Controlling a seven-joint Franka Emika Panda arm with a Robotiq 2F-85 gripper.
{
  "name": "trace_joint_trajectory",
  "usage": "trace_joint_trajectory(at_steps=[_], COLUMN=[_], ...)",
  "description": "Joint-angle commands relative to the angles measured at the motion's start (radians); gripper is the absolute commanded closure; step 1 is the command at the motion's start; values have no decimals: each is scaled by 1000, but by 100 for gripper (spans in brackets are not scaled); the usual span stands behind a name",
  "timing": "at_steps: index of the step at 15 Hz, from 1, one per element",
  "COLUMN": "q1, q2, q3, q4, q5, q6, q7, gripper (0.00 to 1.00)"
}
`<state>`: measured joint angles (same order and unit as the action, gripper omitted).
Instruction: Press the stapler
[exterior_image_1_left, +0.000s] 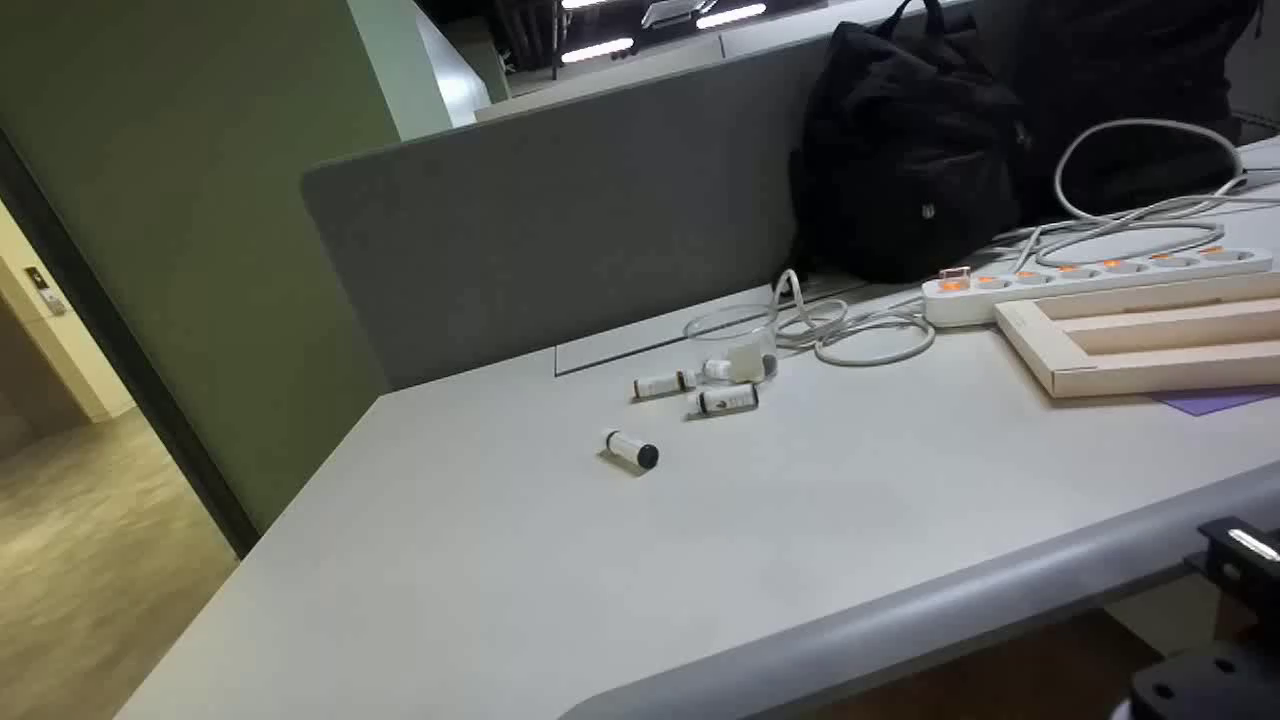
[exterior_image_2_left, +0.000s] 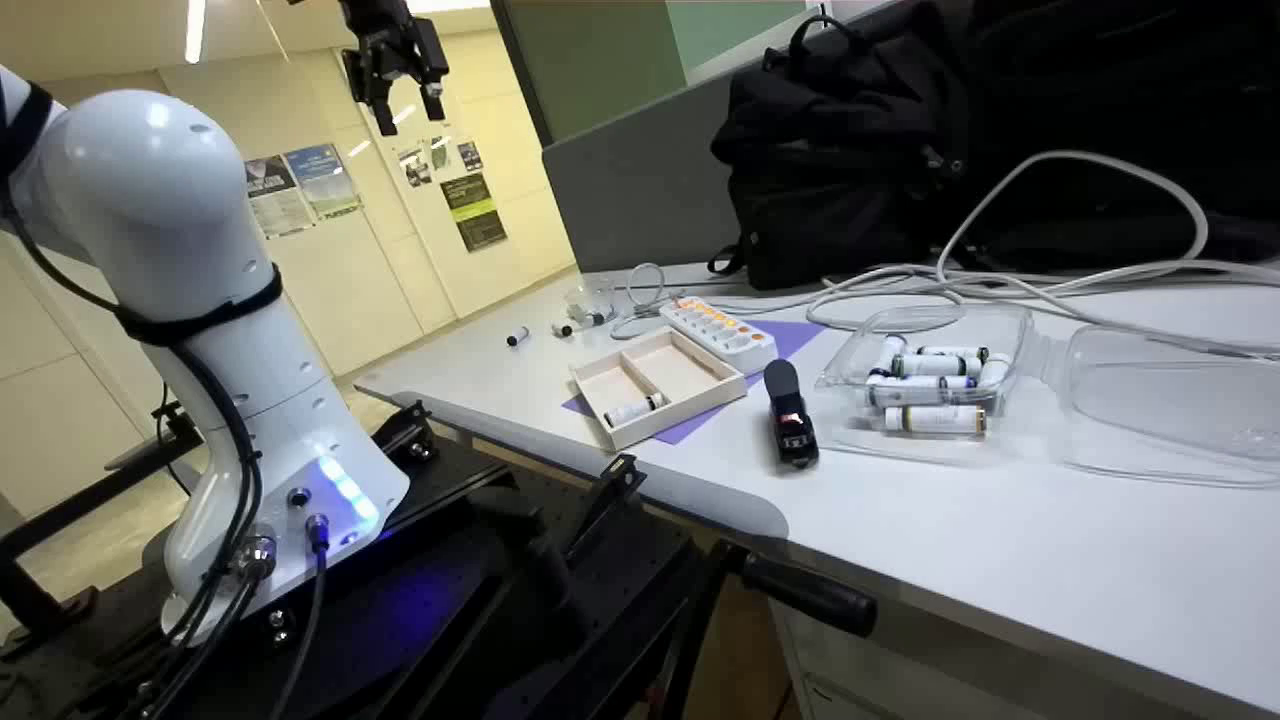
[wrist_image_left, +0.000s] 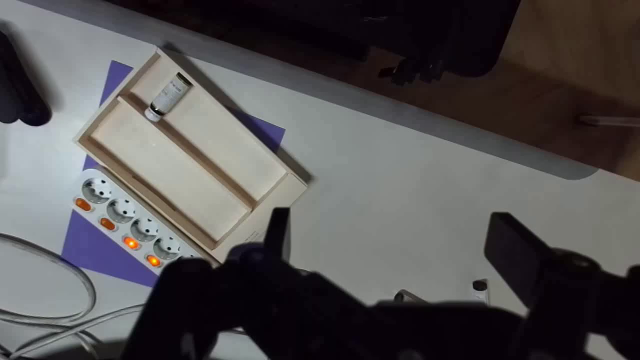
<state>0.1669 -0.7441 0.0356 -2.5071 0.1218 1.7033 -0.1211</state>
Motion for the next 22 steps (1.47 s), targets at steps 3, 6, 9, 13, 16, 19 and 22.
trace_joint_trajectory(at_steps=[3, 6, 9, 13, 16, 19, 22], q1=[-10, -10, -10, -20, -78, -175, -285], q2=[1, 1, 1, -68, -169, -240, -229], q3=[8, 8, 8, -28, -97, -213, -367], q4=[2, 2, 2, -42, -95, -129, -45], q5=[5, 5, 5, -36, -175, -316, -380], q6=[-3, -3, -2, 15, -11, 14, -13], q7=[-5, -5, -5, -80, -196, -273, -296], gripper=[0, 0, 0, 0, 0, 0, 0])
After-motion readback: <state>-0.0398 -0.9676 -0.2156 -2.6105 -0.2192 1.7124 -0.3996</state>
